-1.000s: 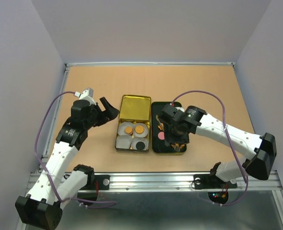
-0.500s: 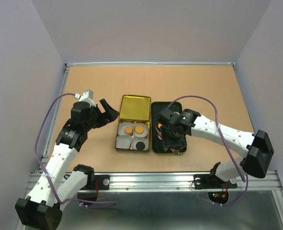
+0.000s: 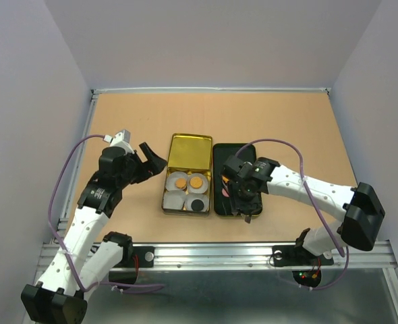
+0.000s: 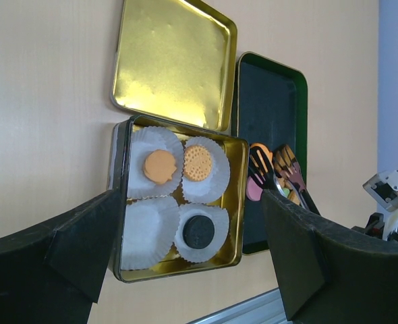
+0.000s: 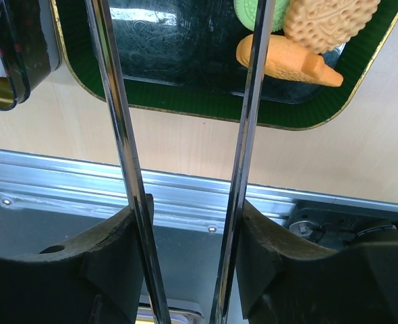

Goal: Pack the cookies

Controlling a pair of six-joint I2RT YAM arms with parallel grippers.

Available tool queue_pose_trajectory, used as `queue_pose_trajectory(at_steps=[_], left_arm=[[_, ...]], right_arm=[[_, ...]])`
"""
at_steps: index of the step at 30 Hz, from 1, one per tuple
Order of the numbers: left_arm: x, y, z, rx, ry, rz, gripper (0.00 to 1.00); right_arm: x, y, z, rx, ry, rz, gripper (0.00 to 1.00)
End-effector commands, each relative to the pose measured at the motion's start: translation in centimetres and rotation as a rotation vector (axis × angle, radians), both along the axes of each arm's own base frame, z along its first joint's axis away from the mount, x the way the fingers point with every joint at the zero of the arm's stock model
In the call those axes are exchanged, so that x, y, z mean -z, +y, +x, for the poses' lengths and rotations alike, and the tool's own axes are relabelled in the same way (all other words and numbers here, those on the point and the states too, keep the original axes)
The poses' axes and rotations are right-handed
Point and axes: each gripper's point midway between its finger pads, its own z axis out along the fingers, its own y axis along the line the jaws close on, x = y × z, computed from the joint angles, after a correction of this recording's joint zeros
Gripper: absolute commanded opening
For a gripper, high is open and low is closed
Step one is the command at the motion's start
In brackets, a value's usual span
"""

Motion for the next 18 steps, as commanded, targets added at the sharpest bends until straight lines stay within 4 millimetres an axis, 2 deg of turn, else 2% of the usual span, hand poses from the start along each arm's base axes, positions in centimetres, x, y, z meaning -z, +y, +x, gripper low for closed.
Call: queue_pose_trajectory(at_steps=[1, 4, 11, 15, 18], left_arm=[[-0.5, -0.1, -0.4, 0.005, -0.023, -0.009, 0.95], [-0.8, 0.0, -0.7, 0.000, -0.029, -0.021, 0.95], [-1.2, 0.2, -1.3, -0.014, -0.041, -0.034, 0.95], [-1.4, 0.4, -1.6, -0.026, -0.044, -0.037, 0.95], [-1.6, 0.7, -1.7, -0.040, -0.050, -0.041, 0.95]], right_arm=[[0.1, 0.6, 0.9, -0.019, -0.035, 0.018, 0.52], [0.3, 0.9, 0.9, -0.028, -0.029, 0.026, 0.48], [0.9, 0.3, 0.4, -0.037, -0.024, 0.022, 0.39], [0.6, -0.1, 0.4, -0.038, -0.042, 0.022, 0.36], [-0.3, -0.1, 1.1, -0.034, -0.087, 0.036, 0.36]])
